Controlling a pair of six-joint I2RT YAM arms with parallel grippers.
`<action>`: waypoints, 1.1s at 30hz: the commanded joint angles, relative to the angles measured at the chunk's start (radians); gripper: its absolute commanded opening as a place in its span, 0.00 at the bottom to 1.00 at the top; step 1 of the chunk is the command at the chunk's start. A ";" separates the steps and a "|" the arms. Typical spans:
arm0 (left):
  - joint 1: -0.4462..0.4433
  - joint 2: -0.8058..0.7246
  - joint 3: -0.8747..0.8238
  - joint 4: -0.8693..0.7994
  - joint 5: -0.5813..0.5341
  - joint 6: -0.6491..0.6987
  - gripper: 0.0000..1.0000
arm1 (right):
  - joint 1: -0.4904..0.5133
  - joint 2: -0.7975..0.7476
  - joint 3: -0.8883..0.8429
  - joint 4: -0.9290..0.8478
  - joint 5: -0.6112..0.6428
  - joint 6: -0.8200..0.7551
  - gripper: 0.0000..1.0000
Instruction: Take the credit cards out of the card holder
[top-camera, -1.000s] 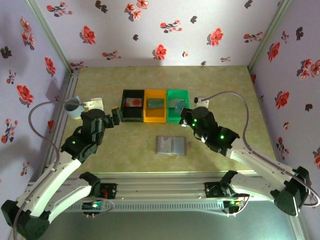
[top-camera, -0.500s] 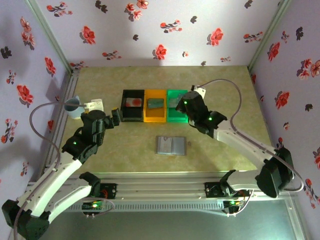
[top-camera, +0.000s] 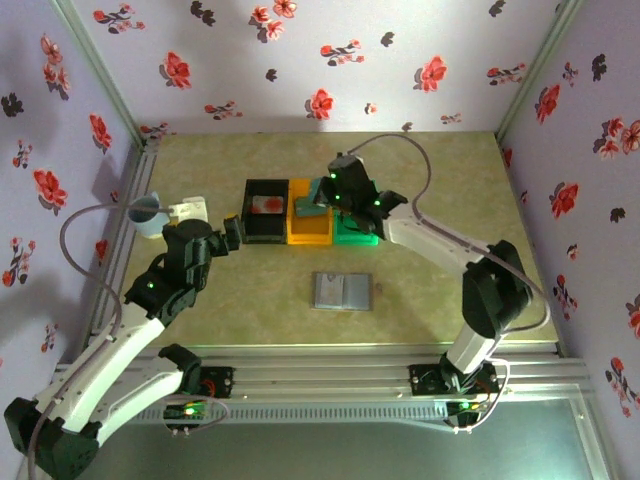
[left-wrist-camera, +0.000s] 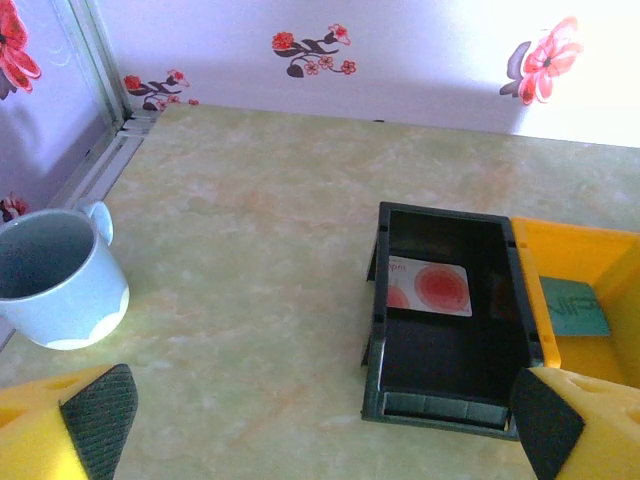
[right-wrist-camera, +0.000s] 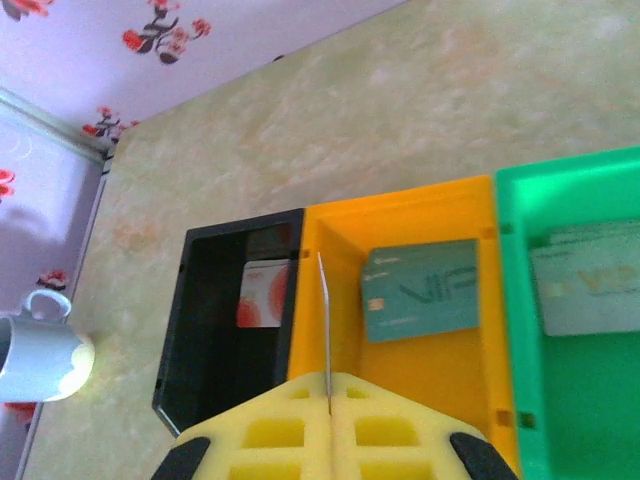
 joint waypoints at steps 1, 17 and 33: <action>0.005 0.001 -0.009 0.027 -0.034 0.025 1.00 | -0.013 0.082 0.085 -0.067 -0.087 -0.036 0.00; 0.005 0.000 -0.010 0.035 -0.035 0.037 1.00 | -0.073 0.304 0.213 -0.100 -0.246 -0.040 0.00; 0.004 -0.007 -0.015 0.037 -0.041 0.044 1.00 | -0.095 0.409 0.288 -0.096 -0.299 -0.031 0.00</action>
